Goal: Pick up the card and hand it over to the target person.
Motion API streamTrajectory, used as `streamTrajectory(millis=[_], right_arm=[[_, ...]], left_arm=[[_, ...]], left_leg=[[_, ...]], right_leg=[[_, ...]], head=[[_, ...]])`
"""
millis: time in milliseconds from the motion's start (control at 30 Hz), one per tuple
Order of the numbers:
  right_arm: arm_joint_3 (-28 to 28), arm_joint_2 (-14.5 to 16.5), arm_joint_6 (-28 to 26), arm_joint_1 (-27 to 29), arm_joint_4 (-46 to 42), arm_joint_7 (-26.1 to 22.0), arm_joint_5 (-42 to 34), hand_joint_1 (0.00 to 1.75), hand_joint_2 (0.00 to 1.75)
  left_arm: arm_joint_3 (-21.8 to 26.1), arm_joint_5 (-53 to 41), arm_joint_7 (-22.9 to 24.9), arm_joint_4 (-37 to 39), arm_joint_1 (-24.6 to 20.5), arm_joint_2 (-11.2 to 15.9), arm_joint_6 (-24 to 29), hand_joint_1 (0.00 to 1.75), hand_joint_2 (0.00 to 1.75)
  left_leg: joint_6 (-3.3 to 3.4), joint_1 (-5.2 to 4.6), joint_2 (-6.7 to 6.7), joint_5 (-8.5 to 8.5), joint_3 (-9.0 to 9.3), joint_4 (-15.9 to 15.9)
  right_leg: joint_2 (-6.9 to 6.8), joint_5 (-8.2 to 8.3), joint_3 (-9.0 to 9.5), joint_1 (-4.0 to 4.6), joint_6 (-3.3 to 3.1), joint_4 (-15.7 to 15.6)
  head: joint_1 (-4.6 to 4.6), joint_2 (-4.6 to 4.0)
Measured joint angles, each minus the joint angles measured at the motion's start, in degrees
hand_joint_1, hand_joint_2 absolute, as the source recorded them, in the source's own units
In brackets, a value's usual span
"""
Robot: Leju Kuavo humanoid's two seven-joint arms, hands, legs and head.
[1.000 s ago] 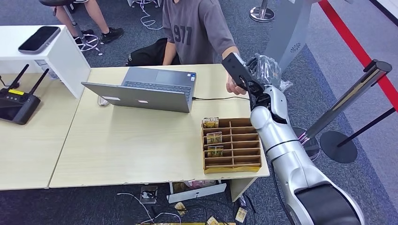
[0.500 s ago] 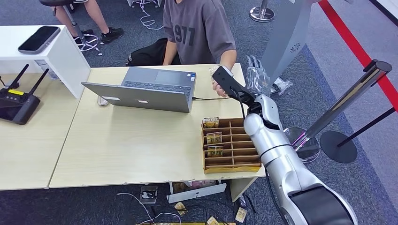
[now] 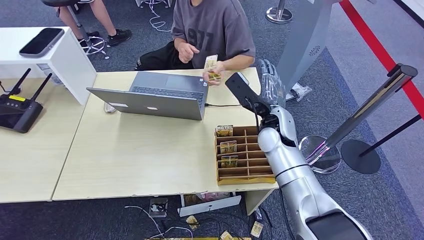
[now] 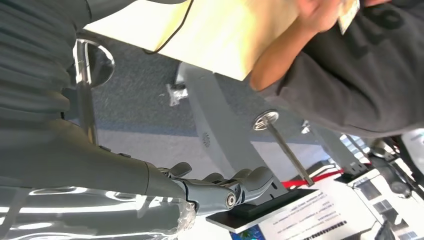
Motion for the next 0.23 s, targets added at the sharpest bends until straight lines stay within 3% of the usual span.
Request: streamTrajectory(millis=[233], right_arm=[[-3.6,-5.1,-1.0,11.9,-18.2,0.1,-13.7,0.0,1.75]], left_arm=[[2.5,1.0,0.3,0.0,0.2,0.0,0.3,0.0,0.0]], left_leg=[[0.02,0.01,-0.16,0.07,-0.02,0.0]], right_leg=[[-0.17,0.03,0.05,0.01,0.01,-0.1]], head=[[0.0,0.0]])
